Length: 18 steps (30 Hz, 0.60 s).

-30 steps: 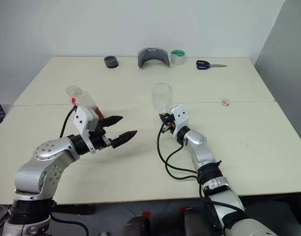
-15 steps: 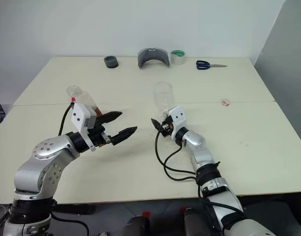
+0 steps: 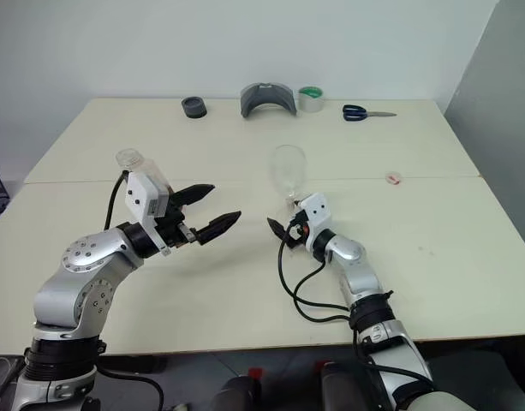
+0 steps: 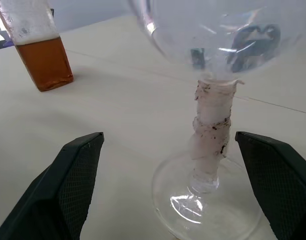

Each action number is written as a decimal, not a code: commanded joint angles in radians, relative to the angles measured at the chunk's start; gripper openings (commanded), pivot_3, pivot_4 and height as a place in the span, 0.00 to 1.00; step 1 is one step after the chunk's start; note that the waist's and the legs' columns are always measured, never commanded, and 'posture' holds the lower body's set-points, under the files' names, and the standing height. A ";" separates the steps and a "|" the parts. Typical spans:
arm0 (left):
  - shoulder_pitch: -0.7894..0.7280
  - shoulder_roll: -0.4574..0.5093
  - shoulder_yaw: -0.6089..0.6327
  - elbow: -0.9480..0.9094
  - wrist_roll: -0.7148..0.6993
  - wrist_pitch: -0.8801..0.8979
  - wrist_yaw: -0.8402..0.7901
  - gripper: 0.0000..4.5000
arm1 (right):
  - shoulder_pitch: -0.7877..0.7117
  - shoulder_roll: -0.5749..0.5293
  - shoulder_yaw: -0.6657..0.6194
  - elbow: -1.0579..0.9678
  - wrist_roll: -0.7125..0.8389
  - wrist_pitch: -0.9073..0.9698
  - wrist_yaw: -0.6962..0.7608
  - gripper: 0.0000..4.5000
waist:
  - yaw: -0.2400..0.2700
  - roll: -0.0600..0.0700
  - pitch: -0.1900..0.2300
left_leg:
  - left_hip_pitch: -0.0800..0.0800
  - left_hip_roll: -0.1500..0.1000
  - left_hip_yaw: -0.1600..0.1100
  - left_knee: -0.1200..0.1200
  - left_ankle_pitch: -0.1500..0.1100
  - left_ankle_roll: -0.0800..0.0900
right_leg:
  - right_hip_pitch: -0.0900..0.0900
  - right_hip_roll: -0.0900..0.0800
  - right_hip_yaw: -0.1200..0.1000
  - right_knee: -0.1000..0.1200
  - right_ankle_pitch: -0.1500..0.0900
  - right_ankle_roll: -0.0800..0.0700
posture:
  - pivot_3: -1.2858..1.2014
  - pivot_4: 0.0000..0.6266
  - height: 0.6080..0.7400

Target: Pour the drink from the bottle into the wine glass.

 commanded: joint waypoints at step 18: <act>-0.017 -0.015 0.012 -0.013 0.004 -0.048 0.026 1.00 | 0.077 -0.041 -0.036 -0.154 0.042 0.068 -0.020 1.00 | 0.006 0.000 0.001 | 0.000 0.000 0.000 0.000 0.000 0.000 | 0.000 0.001 0.000 0.000 0.000 0.000 | 0.52 0.24 1.00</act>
